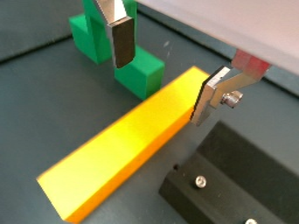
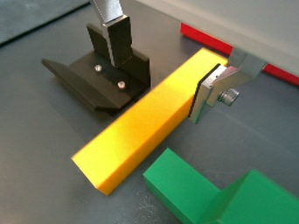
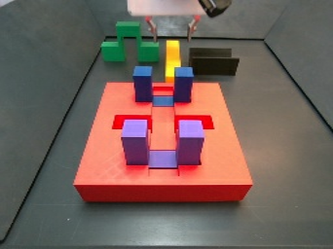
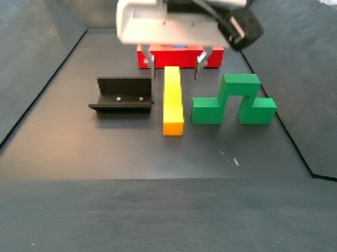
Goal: Pick up the yellow object. Move up. Move to above the board. Insert the yellow object.
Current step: Pick up the yellow object.
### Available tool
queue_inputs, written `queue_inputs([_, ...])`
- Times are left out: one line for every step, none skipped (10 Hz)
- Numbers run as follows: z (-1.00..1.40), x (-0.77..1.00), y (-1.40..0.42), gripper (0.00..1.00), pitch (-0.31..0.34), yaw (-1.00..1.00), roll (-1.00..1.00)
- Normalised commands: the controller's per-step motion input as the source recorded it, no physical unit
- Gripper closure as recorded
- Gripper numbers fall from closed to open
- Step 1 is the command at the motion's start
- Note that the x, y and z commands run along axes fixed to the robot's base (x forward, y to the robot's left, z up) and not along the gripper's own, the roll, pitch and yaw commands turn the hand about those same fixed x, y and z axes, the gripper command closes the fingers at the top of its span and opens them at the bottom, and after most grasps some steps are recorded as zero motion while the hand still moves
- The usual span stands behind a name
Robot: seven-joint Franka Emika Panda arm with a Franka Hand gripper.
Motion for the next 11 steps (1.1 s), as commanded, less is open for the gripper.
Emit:
queue_inputs([-0.39,0.13,0.02,0.0,-0.157,-0.03,-0.22])
queue_inputs([-0.23,0.03,0.0,0.0,-0.164,0.0,-0.25])
queue_inputs([-0.18,0.08,0.0,0.0,-0.12,0.0,-0.24])
queue_inputs([-0.22,0.07,0.0,0.0,-0.146,0.0,-0.24])
queue_inputs([-0.28,0.05,0.0,0.0,-0.159,0.0,-0.24])
queue_inputs([-0.31,0.01,0.0,0.0,-0.167,0.0,-0.26])
queue_inputs([-0.3,0.0,0.0,0.0,-0.169,-0.02,-0.26])
queue_inputs([-0.24,0.0,0.0,0.0,-0.143,-0.03,-0.21])
queue_inputs([-0.22,0.03,0.0,0.0,-0.133,-0.02,-0.18])
queue_inputs([-0.2,0.0,0.0,0.0,-0.134,-0.03,-0.19])
queue_inputs([-0.24,0.0,0.0,0.0,-0.129,-0.04,-0.17])
